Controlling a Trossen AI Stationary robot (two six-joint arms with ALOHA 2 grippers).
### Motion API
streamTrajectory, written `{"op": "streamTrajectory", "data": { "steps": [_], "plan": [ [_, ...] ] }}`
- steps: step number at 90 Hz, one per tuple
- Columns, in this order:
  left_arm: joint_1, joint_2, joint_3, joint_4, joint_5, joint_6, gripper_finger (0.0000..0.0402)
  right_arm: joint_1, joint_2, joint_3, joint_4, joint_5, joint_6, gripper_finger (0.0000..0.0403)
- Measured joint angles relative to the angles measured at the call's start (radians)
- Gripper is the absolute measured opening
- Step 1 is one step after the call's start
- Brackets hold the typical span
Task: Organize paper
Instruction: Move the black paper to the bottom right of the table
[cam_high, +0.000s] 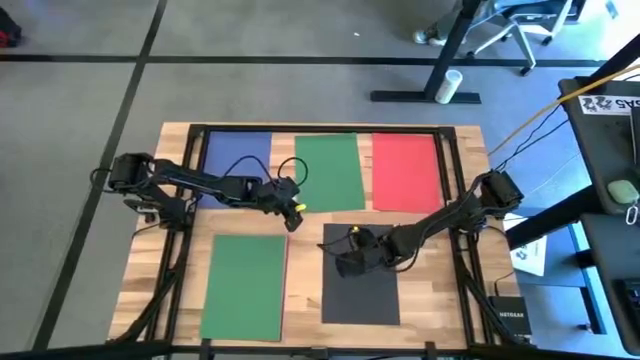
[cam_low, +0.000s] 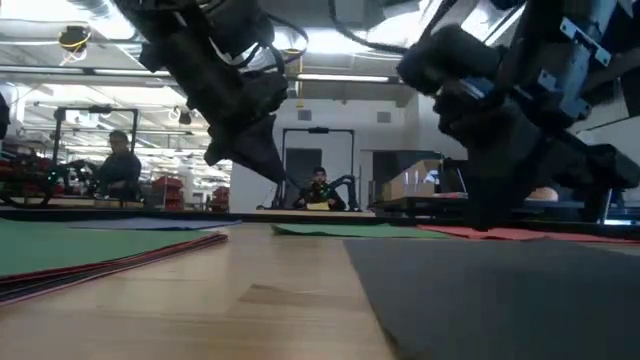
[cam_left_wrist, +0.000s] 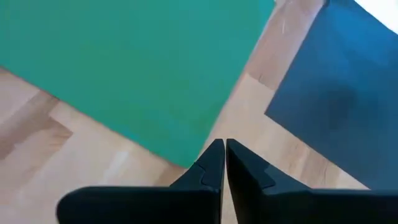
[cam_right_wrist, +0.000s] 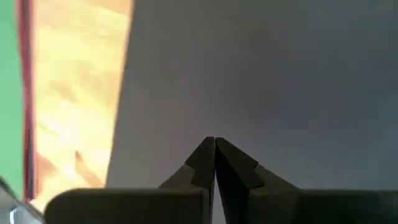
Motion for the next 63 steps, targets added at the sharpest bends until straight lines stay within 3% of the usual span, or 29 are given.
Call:
{"op": "streamTrajectory", "data": {
  "steps": [63],
  "plan": [
    [-0.136,0.000,0.000,0.010,-0.065,-0.105,0.0000,0.200,0.045,0.004,-0.087,0.021,0.261,0.0000]
  ]
}}
